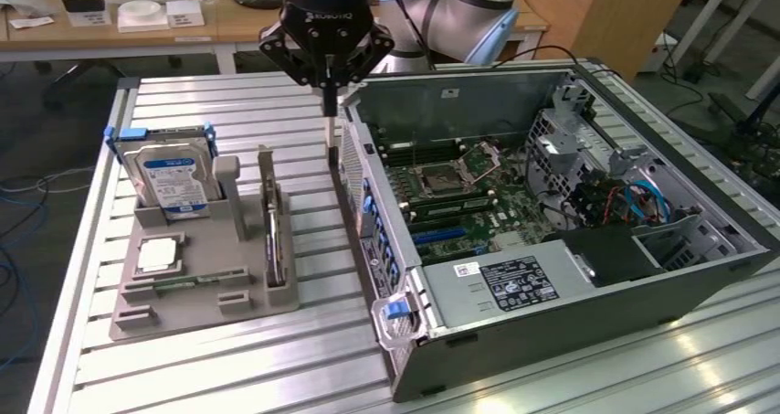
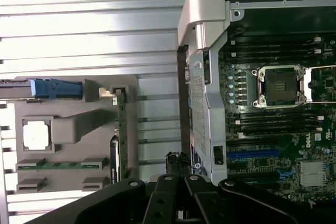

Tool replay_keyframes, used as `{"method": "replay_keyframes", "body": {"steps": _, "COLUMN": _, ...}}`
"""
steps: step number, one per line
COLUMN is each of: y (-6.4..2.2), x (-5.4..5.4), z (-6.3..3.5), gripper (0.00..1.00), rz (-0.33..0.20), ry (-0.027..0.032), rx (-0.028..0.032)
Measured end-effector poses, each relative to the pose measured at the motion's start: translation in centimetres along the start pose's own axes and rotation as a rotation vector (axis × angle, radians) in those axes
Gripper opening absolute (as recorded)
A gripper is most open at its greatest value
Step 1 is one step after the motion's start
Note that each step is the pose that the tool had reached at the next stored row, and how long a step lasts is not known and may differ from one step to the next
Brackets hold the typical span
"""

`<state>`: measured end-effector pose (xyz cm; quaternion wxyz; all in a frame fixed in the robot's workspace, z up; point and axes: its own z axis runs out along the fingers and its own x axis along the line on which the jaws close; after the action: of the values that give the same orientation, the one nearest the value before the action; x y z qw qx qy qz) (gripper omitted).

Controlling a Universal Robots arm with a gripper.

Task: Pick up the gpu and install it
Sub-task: 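Reach for the gpu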

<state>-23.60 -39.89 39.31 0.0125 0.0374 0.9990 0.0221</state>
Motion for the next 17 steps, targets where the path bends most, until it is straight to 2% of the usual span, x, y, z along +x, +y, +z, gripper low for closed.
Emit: {"method": "replay_keyframes", "body": {"steps": 17, "y": -0.18, "x": 2.4, "z": -0.06, "gripper": 0.11, "rz": 0.000, "ry": 0.0000, "rx": 0.0000}}
